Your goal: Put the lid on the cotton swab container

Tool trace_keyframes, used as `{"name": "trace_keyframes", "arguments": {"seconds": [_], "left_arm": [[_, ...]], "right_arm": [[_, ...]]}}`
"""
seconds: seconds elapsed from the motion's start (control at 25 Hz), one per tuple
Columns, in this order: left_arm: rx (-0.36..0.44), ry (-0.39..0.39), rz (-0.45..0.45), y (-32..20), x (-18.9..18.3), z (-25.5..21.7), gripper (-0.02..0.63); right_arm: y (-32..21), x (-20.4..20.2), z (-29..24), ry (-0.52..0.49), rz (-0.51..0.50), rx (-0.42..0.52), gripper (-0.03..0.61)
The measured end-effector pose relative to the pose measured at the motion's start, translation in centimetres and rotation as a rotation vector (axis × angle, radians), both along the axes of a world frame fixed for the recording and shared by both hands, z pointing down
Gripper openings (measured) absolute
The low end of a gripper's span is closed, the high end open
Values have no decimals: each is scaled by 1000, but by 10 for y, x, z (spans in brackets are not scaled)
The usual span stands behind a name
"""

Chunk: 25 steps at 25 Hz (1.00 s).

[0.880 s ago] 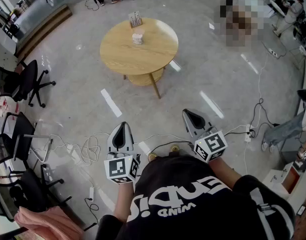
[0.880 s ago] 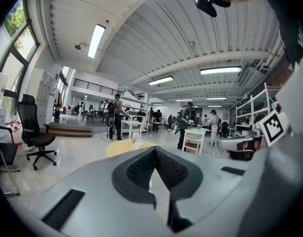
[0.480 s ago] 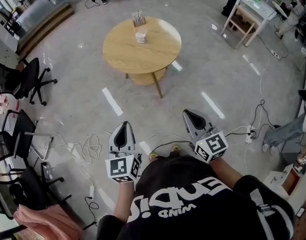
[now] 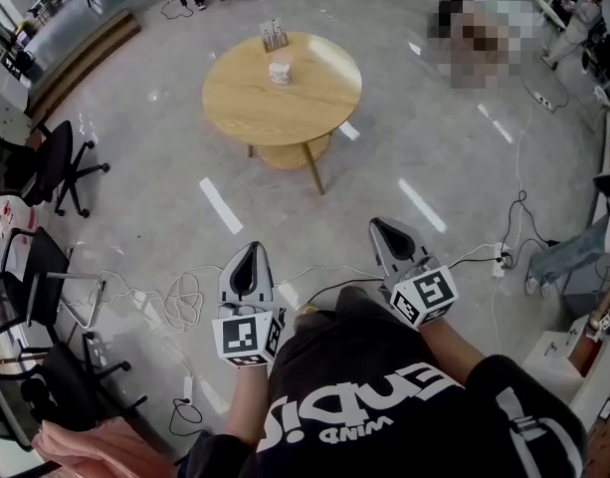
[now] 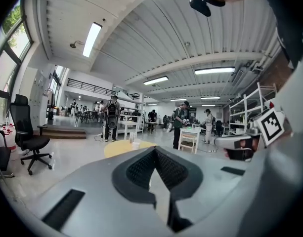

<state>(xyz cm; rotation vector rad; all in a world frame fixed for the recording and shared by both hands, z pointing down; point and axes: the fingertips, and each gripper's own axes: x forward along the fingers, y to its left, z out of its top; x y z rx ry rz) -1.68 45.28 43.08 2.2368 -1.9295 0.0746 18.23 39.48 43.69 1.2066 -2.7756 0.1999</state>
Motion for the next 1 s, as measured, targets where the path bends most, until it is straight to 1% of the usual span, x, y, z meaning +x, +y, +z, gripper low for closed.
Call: {"name": "trace_keyframes", "arguments": {"seconds": [0.16, 0.48, 0.84, 1.0], "left_arm": [[-8, 3, 27, -2, -5, 7, 11], [-17, 11, 59, -11, -9, 12, 11], [-12, -14, 73, -43, -17, 13, 11], [-18, -12, 73, -60, -23, 14, 11]], "right_arm": [[3, 2, 6, -7, 46, -15, 3], [3, -11, 12, -22, 53, -29, 3], [-31, -27, 18, -35, 48, -31, 3], [-48, -35, 21, -41, 45, -42, 3]]}}
